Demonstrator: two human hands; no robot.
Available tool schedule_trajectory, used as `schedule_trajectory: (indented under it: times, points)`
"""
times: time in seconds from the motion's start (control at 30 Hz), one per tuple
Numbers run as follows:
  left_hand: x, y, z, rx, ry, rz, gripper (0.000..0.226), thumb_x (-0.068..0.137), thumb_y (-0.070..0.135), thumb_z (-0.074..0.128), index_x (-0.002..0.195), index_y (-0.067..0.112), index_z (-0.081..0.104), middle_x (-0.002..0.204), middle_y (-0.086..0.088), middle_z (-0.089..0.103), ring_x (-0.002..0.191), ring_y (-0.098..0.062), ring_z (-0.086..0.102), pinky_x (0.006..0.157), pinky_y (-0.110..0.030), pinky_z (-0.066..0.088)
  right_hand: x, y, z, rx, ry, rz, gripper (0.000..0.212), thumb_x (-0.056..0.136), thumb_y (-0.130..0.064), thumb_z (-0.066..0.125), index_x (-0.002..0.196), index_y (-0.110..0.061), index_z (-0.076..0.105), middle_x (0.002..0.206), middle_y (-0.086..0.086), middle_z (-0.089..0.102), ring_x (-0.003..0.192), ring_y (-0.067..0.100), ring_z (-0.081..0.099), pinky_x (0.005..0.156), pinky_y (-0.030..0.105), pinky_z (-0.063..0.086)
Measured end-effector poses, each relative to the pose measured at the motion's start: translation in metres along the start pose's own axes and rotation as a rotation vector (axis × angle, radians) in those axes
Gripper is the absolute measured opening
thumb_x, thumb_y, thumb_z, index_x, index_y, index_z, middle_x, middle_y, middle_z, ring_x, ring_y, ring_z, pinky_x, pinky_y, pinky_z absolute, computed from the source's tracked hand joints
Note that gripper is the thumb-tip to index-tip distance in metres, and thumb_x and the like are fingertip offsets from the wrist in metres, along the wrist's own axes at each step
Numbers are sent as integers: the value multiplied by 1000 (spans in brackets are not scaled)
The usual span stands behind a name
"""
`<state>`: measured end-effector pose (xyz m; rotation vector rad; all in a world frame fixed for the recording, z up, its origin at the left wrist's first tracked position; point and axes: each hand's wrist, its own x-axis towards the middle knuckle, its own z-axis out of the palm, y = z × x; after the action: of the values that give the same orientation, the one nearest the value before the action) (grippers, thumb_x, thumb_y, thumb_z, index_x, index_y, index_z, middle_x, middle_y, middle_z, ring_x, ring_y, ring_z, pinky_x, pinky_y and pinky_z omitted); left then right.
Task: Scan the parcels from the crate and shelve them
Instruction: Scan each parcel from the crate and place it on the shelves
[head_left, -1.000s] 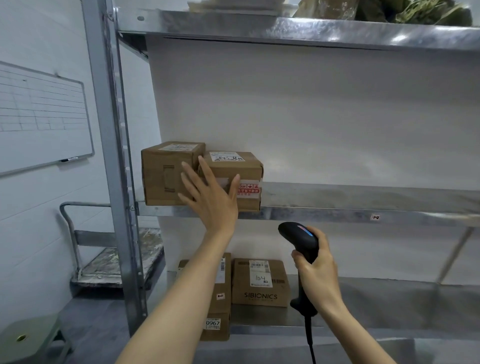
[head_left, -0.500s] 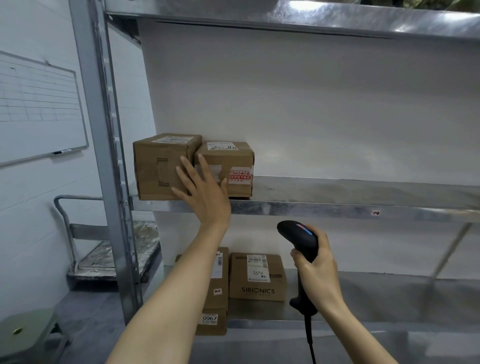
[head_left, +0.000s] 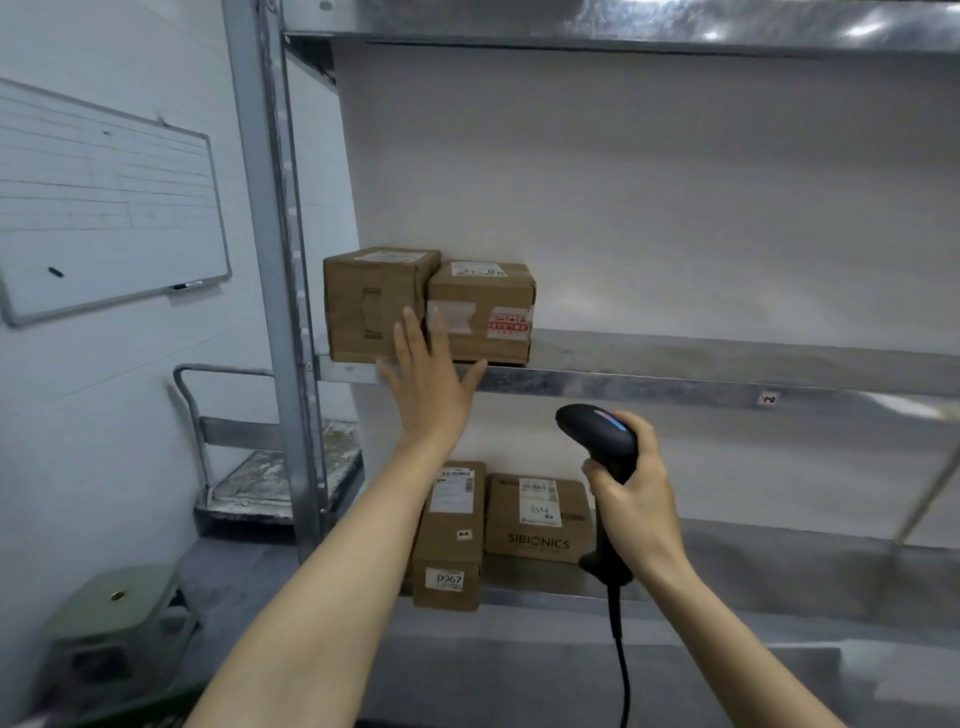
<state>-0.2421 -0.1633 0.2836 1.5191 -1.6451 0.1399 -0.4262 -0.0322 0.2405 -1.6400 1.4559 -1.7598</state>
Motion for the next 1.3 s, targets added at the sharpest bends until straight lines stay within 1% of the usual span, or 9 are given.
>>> schedule_trajectory:
  times: [0.33, 0.57, 0.67, 0.8, 0.87, 0.93, 1.07, 1.2, 1.3]
  points:
    - [-68, -64, -34, 125, -130, -81, 85, 91, 66, 33, 152, 23, -7, 160, -5, -14, 147, -22, -10, 114, -54, -5, -32, -14, 22, 31, -87, -3, 50, 88, -4, 58, 124, -36, 43, 100, -13, 56, 77, 0, 59, 57, 10, 44]
    - [-134, -122, -62, 216, -165, -226, 87, 88, 72, 28, 152, 25, -7, 160, -6, -11, 147, -22, -8, 115, -56, 0, -59, -19, 53, 79, -207, 13, 49, 89, -3, 56, 128, -31, 43, 101, -5, 56, 69, -8, 58, 48, 7, 42]
    - [-167, -149, -76, 253, -183, -320, 86, 88, 69, 31, 153, 24, -3, 161, -7, -8, 148, -23, -4, 115, -56, 3, -75, -19, 71, 102, -276, 43, 48, 90, -6, 55, 129, -30, 43, 104, 0, 58, 66, 4, 59, 48, 11, 43]
    - [-213, -186, -97, 282, -212, -441, 92, 82, 75, 28, 153, 23, -1, 161, -8, -4, 148, -24, 0, 115, -55, 4, -100, -21, 94, 136, -361, 57, 49, 89, -5, 55, 130, -30, 43, 101, -11, 56, 67, 4, 60, 50, 14, 46]
    - [-234, -203, -107, 288, -222, -499, 96, 77, 78, 23, 153, 23, -1, 161, -8, -3, 148, -24, 1, 115, -54, 2, -112, -21, 105, 149, -396, 66, 50, 89, -6, 56, 130, -31, 42, 101, -13, 56, 73, 4, 61, 58, 18, 49]
    - [-254, -218, -116, 310, -225, -545, 93, 81, 76, 26, 153, 24, -1, 161, -9, -2, 148, -25, 3, 115, -53, 2, -122, -23, 116, 156, -428, 84, 50, 89, -6, 56, 131, -30, 42, 107, -8, 56, 83, 3, 60, 64, 15, 47]
    - [-282, -245, -130, 353, -234, -613, 92, 82, 75, 25, 153, 22, 0, 161, -10, 0, 147, -26, 5, 115, -54, 9, -140, -24, 139, 172, -475, 90, 49, 89, -2, 56, 128, -28, 44, 98, -13, 55, 72, -13, 57, 52, 3, 41]
    - [-304, -271, -133, 359, -253, -648, 87, 88, 69, 32, 153, 21, 2, 161, -11, 3, 147, -27, 5, 116, -52, 10, -154, -21, 163, 171, -516, 112, 50, 89, -3, 56, 130, -27, 42, 113, 0, 57, 78, 7, 60, 53, 8, 43]
    - [-315, -292, -127, 335, -306, -670, 85, 89, 66, 34, 153, 21, 2, 161, -10, 5, 148, -25, 4, 117, -51, 12, -161, -15, 181, 163, -531, 138, 52, 89, -5, 56, 133, -27, 40, 115, -3, 55, 92, 16, 60, 62, 9, 46]
